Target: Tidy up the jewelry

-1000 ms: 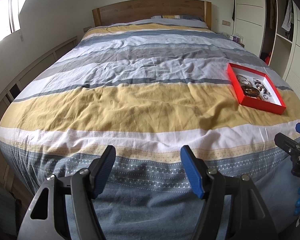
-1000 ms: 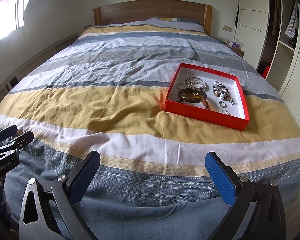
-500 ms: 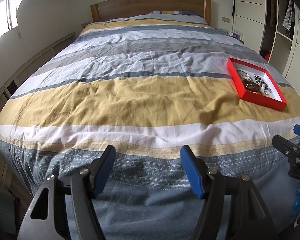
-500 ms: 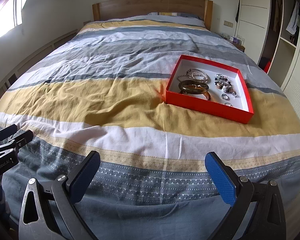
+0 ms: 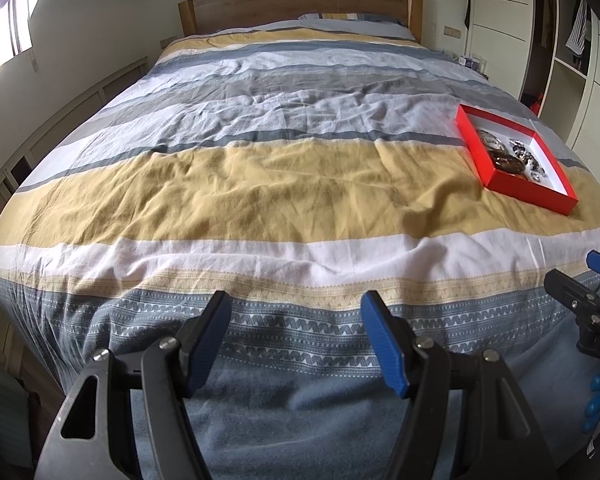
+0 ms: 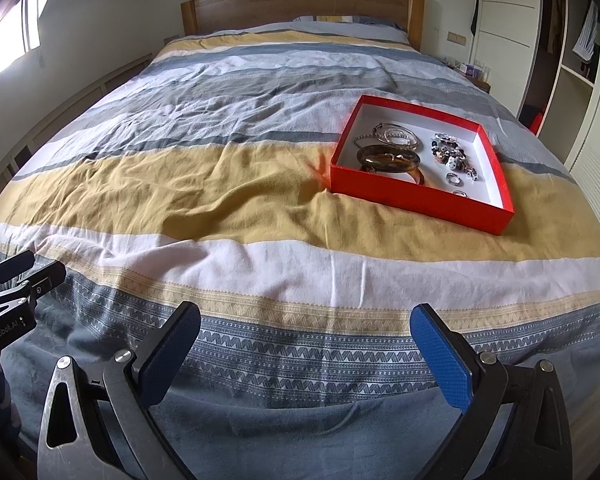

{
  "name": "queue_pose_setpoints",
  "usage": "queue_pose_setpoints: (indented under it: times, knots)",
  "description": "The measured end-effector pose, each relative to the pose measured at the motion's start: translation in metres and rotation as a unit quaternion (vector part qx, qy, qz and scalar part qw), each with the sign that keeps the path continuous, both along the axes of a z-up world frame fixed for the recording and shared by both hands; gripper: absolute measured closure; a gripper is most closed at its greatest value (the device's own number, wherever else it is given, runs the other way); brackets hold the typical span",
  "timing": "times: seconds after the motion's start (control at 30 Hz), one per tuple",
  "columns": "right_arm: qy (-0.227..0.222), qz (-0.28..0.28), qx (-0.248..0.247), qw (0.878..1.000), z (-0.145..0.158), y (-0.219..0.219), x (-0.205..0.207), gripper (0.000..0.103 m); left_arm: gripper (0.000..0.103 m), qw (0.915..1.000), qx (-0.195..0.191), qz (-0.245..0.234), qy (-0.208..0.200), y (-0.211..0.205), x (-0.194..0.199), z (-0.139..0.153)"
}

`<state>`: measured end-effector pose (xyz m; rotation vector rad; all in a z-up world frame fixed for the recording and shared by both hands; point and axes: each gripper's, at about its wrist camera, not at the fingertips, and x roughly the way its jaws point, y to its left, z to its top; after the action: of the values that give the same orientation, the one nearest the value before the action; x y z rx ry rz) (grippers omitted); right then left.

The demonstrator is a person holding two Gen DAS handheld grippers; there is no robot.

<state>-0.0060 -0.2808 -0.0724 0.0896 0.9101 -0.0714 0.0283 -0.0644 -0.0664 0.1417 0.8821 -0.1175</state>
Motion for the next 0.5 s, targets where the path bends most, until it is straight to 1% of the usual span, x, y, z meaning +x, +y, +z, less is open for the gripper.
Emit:
queue_pose_setpoints:
  times: [0.3,0.5]
  knots:
    - [0.005,-0.003,0.004,1.000,-0.0051,-0.0031,0.0008,0.001,0.038,1.0000,-0.007,-0.005,0.005,-0.0012,-0.0004,-0.0022]
    - [0.006,-0.005,0.007,1.000,-0.0064,-0.0054,0.0007,0.001,0.038,0.9999,-0.010,-0.007,0.000,-0.0026,-0.0022,-0.0013]
